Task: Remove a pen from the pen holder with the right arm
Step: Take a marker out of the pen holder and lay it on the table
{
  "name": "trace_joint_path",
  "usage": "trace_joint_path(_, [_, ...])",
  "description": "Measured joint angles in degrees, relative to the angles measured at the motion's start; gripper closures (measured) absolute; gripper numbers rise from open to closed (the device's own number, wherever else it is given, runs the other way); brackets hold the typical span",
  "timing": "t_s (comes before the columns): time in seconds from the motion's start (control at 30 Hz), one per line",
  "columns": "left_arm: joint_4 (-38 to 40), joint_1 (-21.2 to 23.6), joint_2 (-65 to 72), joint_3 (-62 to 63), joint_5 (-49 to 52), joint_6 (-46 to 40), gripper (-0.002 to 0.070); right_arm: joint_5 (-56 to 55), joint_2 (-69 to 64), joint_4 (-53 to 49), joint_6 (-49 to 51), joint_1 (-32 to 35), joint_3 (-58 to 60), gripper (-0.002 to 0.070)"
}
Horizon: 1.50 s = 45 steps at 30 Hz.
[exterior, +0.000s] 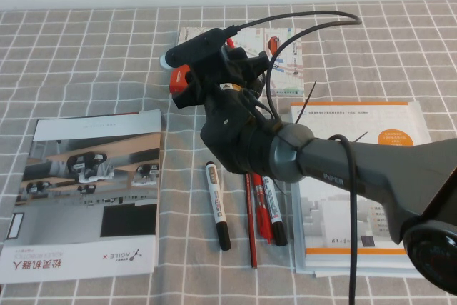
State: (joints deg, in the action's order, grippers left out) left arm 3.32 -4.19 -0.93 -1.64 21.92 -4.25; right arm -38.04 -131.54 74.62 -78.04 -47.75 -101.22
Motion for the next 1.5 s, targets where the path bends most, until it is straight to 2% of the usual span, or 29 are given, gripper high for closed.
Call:
trace_joint_path(0.67, [0.0,0.0,0.0,0.0,0.0,0.0,0.0678,-1.07,0.0,0.3,-2.22,0.0,-0.09,0.0553])
trace_joint_path(1.5, [0.0,0.0,0.0,0.0,0.0,0.0,0.0678,2.46,2.08,2.5,-2.58,0.0,1.9,0.0568])
